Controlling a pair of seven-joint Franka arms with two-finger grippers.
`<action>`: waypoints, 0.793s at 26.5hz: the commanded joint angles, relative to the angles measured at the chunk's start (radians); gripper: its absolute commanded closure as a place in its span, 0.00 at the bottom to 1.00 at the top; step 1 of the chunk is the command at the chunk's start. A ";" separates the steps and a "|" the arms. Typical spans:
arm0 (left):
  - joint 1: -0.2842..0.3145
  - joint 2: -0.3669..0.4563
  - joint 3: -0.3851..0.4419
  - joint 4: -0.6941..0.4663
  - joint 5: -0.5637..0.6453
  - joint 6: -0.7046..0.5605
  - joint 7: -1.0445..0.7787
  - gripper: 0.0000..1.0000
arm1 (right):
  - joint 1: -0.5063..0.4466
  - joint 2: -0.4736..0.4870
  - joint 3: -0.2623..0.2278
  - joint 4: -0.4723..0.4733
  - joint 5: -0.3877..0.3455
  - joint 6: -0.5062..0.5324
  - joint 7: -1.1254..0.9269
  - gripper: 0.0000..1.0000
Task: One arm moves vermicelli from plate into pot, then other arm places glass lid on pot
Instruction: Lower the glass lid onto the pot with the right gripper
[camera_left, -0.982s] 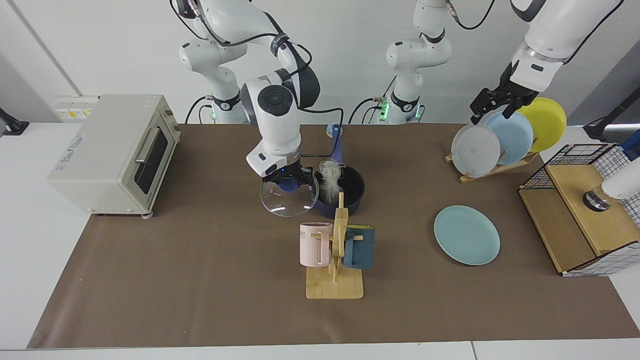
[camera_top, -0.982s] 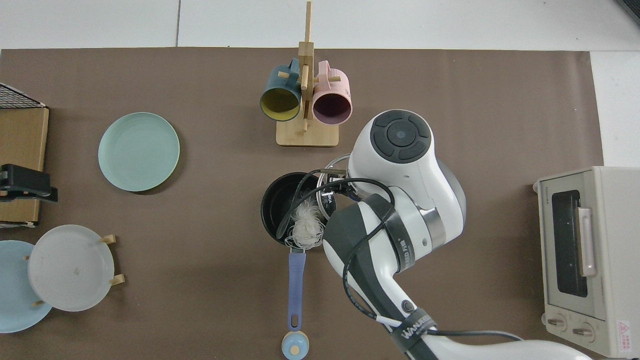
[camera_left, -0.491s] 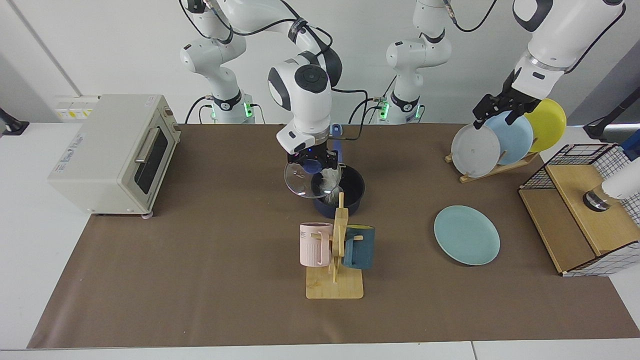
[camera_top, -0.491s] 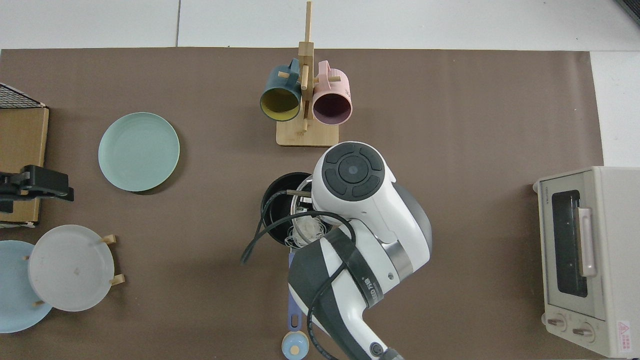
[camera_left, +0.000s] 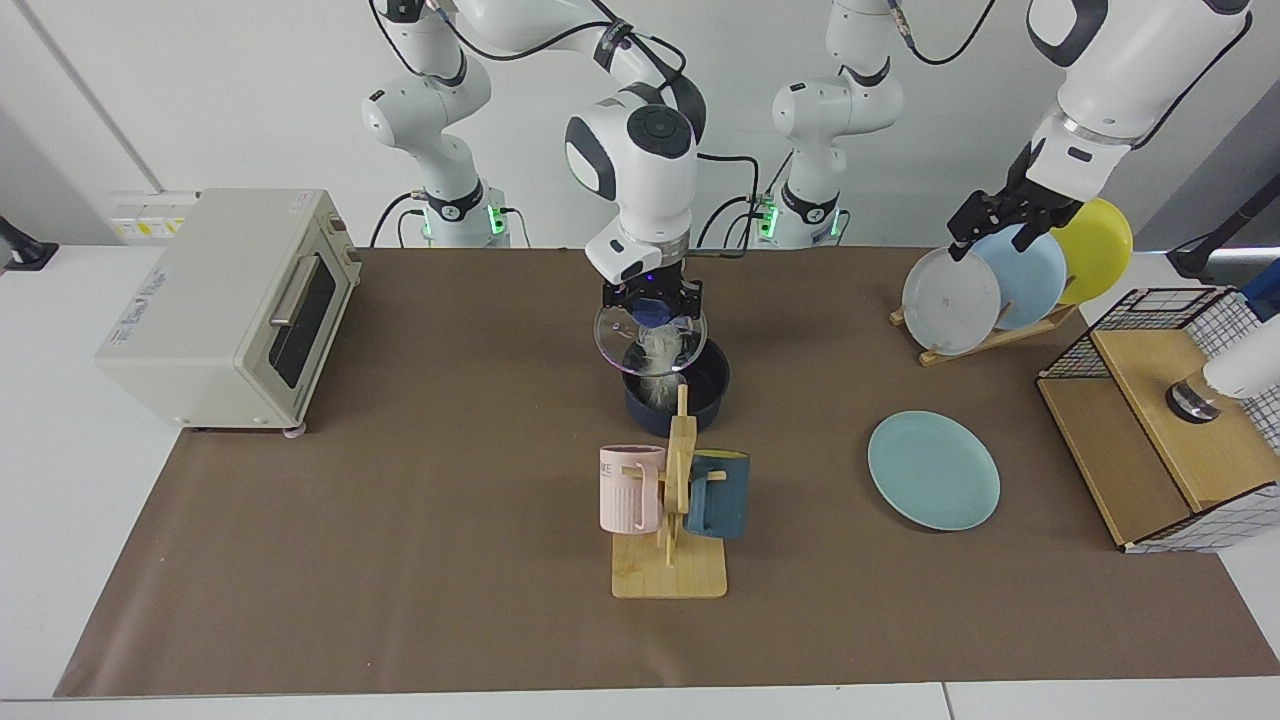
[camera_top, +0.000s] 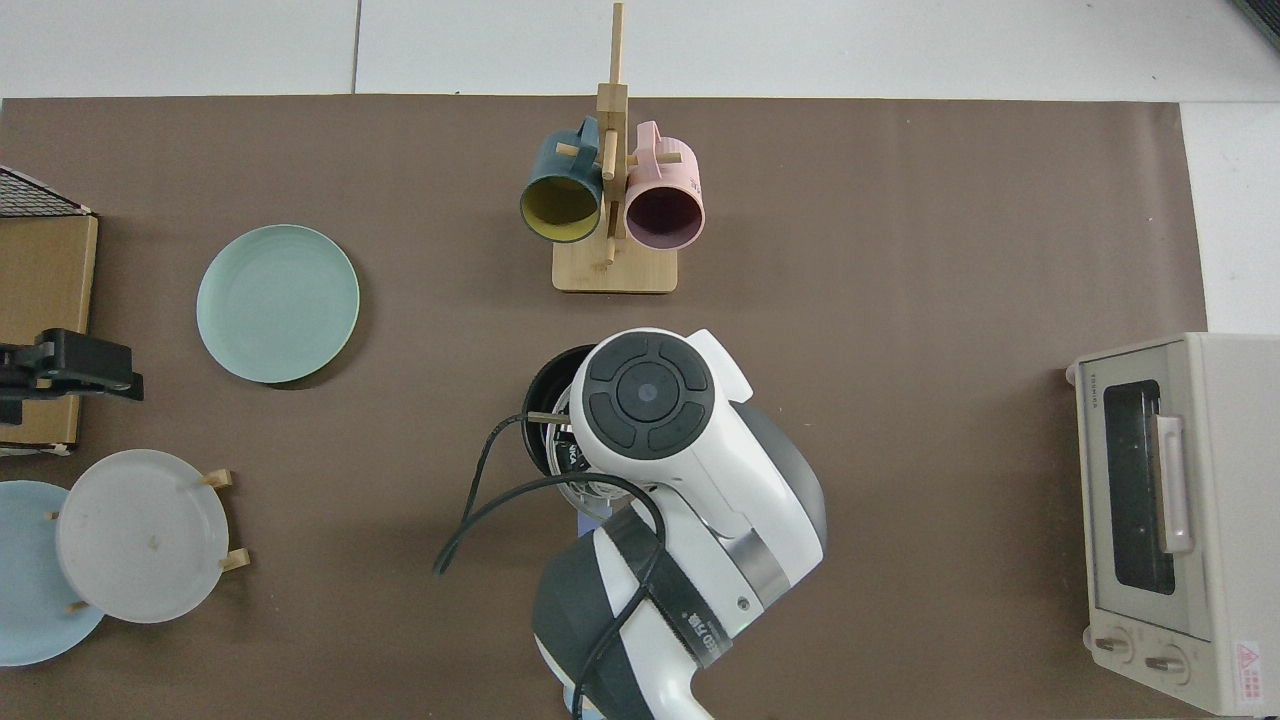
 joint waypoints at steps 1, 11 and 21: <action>-0.007 -0.020 0.002 -0.027 -0.001 0.015 0.015 0.01 | 0.003 -0.008 -0.002 0.018 -0.014 -0.007 0.035 1.00; -0.009 -0.018 -0.001 -0.023 -0.003 0.020 0.131 0.00 | 0.015 0.017 0.000 0.018 -0.012 0.035 0.076 1.00; -0.015 -0.017 -0.004 -0.017 -0.003 0.020 0.131 0.00 | 0.015 0.040 0.004 -0.034 -0.020 0.139 0.077 1.00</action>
